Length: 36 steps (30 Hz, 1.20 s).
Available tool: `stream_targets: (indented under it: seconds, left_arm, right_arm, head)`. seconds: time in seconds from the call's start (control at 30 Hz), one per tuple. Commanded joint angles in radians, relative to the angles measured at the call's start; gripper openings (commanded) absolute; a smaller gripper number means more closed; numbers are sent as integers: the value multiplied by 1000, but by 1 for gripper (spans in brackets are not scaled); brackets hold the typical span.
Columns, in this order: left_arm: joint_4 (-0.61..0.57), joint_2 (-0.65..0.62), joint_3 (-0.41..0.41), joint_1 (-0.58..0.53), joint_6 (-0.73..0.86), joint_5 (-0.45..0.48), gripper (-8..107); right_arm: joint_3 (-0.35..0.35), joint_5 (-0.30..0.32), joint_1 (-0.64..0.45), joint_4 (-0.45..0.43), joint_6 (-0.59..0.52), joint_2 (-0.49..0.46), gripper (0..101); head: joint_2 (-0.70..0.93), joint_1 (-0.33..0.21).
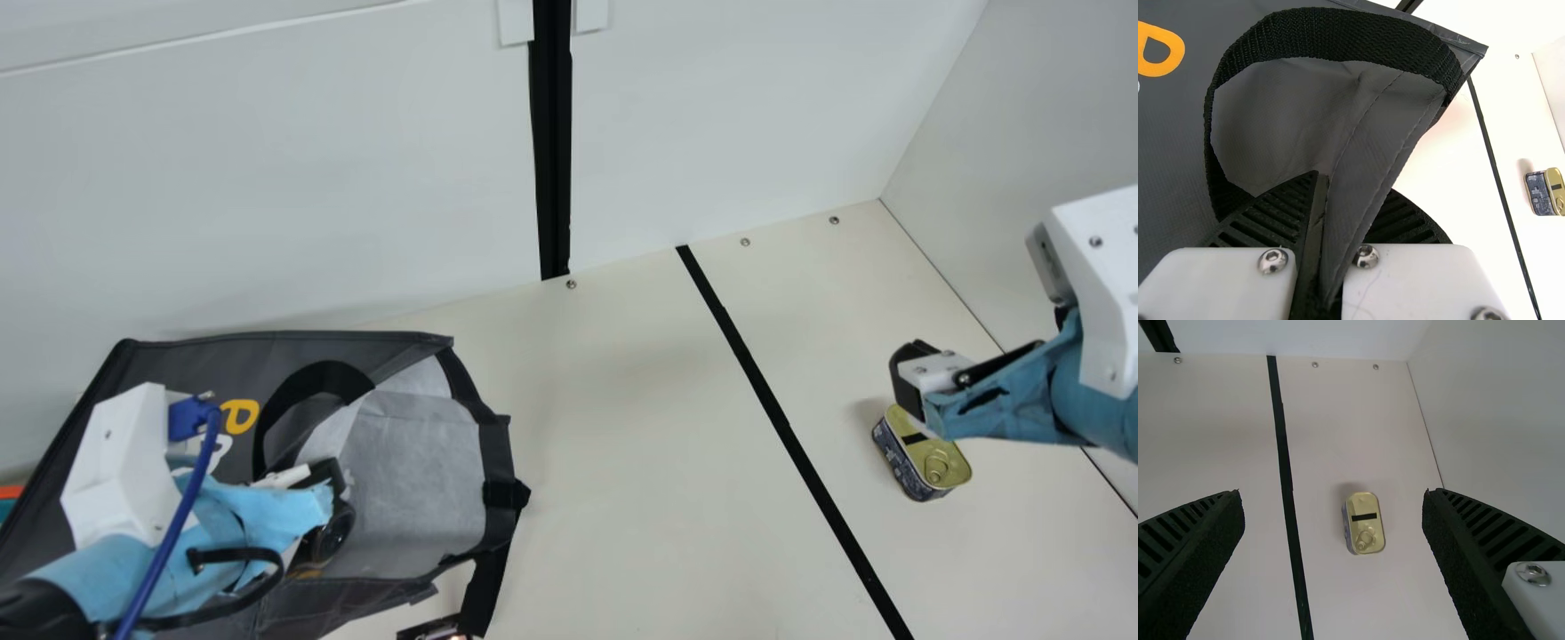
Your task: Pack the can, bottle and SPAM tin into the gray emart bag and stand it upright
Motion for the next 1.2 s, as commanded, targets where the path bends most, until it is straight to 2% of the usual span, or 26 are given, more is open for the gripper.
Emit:
stream_targets:
  seconds: [0.0,0.17,0.47,1.17]
  left_arm:
    - [0,0,0,0,0,0,-8]
    - [0,0,0,0,0,0,-8]
    - [0,0,0,0,0,0,-8]
    - [0,0,0,0,0,0,-8]
  right_arm:
    - [34,-3,20,-59,74,-17,95]
    - [96,-3,38,-109,145,-59,95]
    - [168,-3,-12,-93,166,-118,95]
    - [239,-3,-91,-37,156,-190,95]
  head:
    - [-2,-23]
    - [-2,-23]
    - [-2,-23]
    - [-2,-23]
